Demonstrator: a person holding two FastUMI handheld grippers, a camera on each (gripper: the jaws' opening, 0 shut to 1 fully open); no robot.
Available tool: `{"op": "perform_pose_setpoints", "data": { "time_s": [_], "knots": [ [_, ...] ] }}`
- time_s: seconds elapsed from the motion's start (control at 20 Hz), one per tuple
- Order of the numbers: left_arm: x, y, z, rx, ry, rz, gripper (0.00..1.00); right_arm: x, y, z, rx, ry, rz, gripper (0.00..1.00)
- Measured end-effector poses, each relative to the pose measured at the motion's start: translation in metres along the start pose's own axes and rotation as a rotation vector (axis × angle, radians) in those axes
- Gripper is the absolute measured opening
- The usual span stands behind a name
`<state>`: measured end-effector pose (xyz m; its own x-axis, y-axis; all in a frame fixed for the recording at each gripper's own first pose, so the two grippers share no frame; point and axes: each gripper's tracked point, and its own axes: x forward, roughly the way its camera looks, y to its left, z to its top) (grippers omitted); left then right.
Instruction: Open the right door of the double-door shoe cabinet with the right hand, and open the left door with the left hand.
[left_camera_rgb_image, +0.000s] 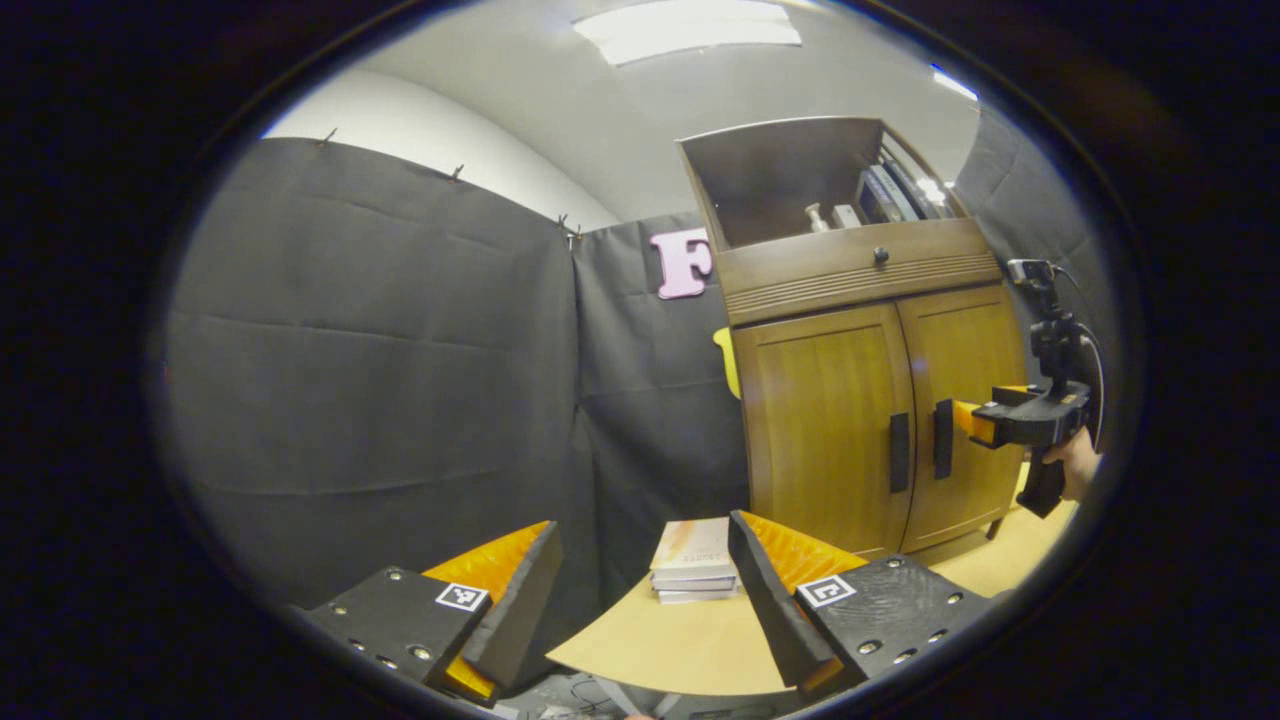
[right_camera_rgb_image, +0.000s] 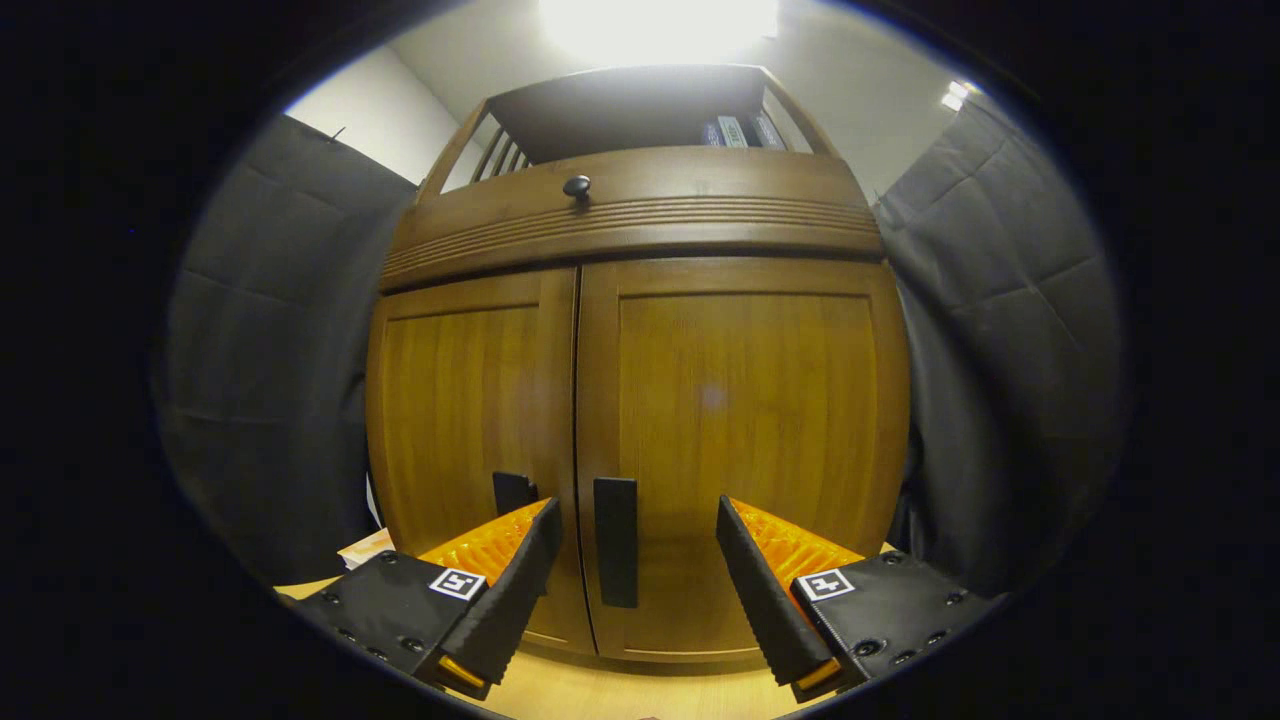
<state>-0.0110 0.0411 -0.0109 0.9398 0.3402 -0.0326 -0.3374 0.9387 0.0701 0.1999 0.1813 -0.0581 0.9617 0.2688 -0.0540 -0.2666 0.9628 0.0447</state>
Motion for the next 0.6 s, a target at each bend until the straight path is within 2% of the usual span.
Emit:
{"op": "perform_pose_setpoints", "data": {
  "time_s": [0.4,0.45,0.5,0.55,0.6],
  "knots": [
    [0.001,0.006,-0.004,0.012,0.024,0.052,0.99,0.044,0.018,-0.044,0.042,0.091,0.018,0.96],
    [0.000,0.006,-0.005,0.016,0.025,0.057,0.96,0.047,0.017,-0.049,0.049,0.104,0.015,0.93],
    [0.000,0.005,-0.004,0.018,0.024,0.060,0.99,0.050,0.018,-0.054,0.051,0.118,0.013,0.81],
    [-0.001,0.005,-0.005,0.018,0.024,0.062,0.99,0.054,0.017,-0.057,0.052,0.127,0.013,0.79],
    [-0.001,0.006,-0.004,0.017,0.024,0.063,0.99,0.057,0.016,-0.059,0.051,0.130,0.012,0.84]
  ]
}}
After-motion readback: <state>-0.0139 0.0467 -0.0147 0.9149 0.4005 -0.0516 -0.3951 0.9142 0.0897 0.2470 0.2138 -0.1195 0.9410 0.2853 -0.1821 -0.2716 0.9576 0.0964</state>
